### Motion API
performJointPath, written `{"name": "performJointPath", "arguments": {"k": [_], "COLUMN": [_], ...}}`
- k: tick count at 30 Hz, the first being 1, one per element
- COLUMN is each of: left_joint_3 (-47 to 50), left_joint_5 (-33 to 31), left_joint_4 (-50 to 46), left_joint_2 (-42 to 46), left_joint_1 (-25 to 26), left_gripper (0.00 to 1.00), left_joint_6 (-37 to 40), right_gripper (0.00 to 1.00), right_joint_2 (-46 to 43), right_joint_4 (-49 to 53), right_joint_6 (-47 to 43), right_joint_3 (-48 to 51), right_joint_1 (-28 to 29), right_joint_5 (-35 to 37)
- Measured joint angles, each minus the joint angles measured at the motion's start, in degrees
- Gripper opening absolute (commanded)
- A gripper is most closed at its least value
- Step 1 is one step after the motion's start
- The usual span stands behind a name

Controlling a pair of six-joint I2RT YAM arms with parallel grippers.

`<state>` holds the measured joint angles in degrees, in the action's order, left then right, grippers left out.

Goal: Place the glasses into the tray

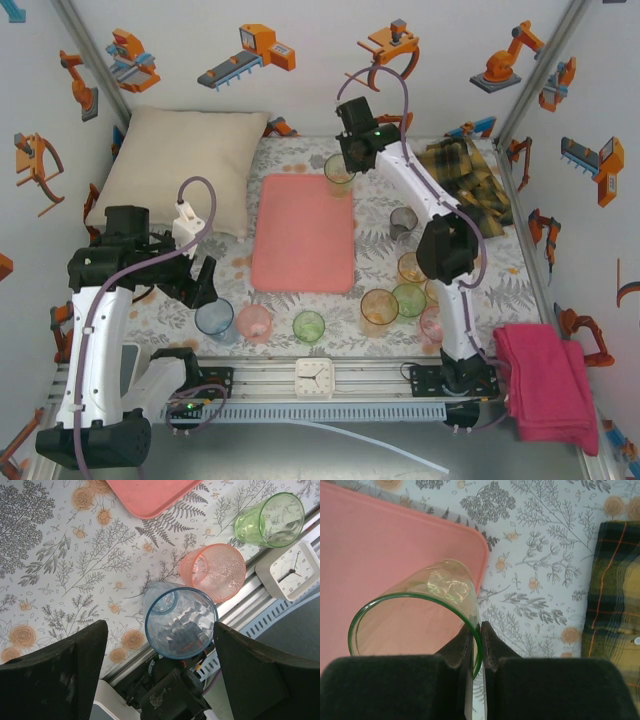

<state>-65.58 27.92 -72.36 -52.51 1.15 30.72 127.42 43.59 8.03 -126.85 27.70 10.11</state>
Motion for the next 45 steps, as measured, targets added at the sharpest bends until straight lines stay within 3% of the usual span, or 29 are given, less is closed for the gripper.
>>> {"name": "performJointPath", "arguments": {"k": [7,27,45], "left_joint_3": [0.0,0.0,0.0], "left_joint_5": [0.0,0.4,0.5], "left_joint_4": [0.2,0.4,0.6], "left_joint_2": [0.0,-0.2,0.2], "left_joint_1": [0.0,0.0,0.0], "left_gripper": [0.79,0.79,0.8], "left_joint_6": [-0.4,-0.5,-0.4], "right_gripper": [0.1,0.19,0.42], "right_joint_2": [4.7,6.9,8.5], "right_joint_4": [-0.4,0.0,2.0], "right_joint_6": [0.0,-0.2,-0.2], "right_joint_3": [-4.5,-7.0,-11.7], "right_joint_1": [-1.0,-2.3,-2.9], "right_joint_5": [-0.1,-1.9,-4.3]}}
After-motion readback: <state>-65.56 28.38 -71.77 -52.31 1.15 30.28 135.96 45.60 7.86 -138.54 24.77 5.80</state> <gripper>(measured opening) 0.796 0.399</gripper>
